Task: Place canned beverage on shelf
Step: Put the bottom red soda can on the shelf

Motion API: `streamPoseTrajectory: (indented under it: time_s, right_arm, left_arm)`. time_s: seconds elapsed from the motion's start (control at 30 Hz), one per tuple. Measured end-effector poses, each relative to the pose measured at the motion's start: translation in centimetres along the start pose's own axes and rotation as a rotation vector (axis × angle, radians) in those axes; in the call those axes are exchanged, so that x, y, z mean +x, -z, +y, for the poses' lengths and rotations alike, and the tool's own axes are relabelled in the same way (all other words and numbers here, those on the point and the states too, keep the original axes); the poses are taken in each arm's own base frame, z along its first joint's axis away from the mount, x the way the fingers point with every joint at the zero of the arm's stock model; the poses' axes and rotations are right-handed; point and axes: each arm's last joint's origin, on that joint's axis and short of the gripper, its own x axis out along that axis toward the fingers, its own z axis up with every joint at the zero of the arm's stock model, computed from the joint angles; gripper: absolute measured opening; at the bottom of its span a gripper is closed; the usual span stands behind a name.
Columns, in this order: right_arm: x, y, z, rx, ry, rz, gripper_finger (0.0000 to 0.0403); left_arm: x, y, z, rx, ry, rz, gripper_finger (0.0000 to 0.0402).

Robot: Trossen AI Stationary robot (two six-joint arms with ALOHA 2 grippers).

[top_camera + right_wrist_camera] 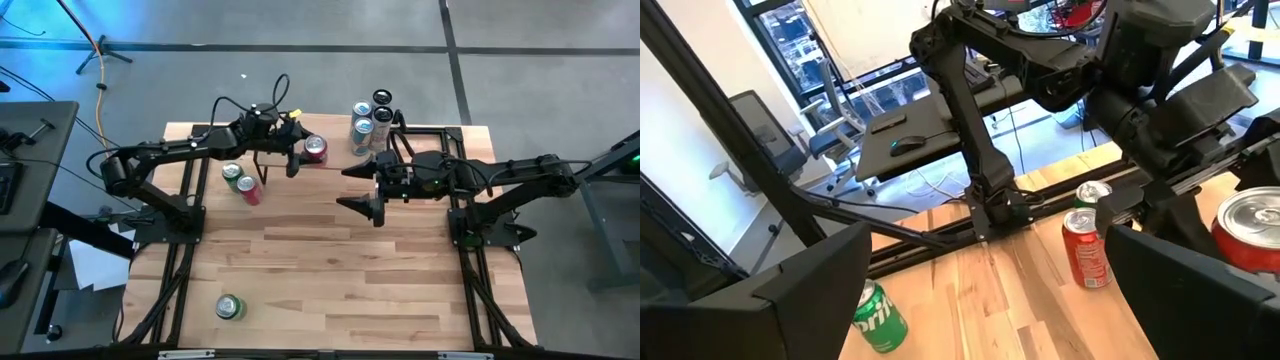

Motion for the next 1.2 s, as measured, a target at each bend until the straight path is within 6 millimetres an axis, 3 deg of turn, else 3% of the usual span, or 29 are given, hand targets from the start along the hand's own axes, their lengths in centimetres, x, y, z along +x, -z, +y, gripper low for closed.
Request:
streamPoseTrajectory:
  time_s: [0.47, 0.83, 1.2]
  right_arm:
    - [0.0, 0.0, 0.0, 0.0, 0.0, 0.0, 0.0387]
    - [0.01, -0.03, -0.07, -0.002, 0.003, -0.001, 0.0387]
    - [0.01, -0.04, -0.11, -0.003, 0.018, -0.007, 0.0387]
  left_arm:
    - [-0.11, -0.01, 0.65, -0.003, -0.162, 0.023, 0.0281]
    - [-0.08, 0.05, 0.64, -0.15, -0.165, 0.015, 0.0289]
    - [-0.06, 0.06, 0.54, -0.165, -0.137, 0.011, 0.029]
